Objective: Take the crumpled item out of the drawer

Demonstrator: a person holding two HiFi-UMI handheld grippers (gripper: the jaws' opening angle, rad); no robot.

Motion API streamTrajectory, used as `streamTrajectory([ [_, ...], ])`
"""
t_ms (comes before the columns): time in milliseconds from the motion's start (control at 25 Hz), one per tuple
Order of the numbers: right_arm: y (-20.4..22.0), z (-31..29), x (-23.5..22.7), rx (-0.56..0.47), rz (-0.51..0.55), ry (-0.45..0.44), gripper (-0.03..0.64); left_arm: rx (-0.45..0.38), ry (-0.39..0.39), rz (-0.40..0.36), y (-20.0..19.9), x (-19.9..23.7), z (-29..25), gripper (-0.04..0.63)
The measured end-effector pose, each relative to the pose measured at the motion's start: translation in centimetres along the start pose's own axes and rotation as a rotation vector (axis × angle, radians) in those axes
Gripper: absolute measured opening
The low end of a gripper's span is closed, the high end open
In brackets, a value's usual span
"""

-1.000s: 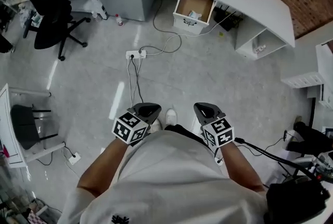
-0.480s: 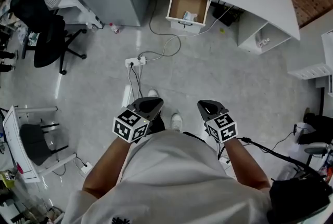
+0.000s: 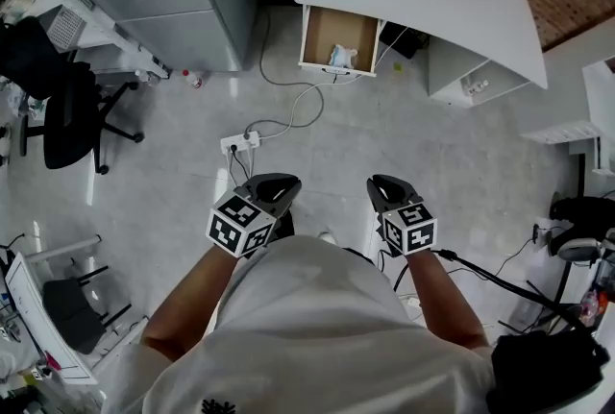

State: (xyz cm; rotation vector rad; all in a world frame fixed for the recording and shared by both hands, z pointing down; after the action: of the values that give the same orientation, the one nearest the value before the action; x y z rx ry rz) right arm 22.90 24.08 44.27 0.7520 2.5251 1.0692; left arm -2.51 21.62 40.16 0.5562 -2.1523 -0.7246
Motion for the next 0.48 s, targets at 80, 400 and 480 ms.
streamTrajectory([
  [80, -2.5, -3.0, -1.3, -0.006, -0.034, 0.035, 0.067, 0.011, 0.021, -0.013, -2.3, 3.4, -0.1, 0.028],
  [400, -10.2, -14.5, -6.2, 0.008, -0.109, 0.102, 0.067, 0.017, 0.006, 0.006, -8.9, 14.9, 1.1, 0.028],
  [480, -11.2, -16.9, -8.2, 0.025, -0.113, 0.101, 0.067, 0.008, -0.005, 0.031, -10.0, 16.4, 0.5, 0.028],
])
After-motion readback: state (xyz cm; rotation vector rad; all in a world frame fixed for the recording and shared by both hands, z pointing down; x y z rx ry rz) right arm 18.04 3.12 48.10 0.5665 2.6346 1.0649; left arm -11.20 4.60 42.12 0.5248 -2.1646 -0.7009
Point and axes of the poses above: the fingertips, and each gripper's own axes: z backward along the fingers, x to its left, y out of its underside, the point moved 8 cm from there along z, backward along the fingers, and after that the axes turned 11 degrees about z, right-handed, at the moved point
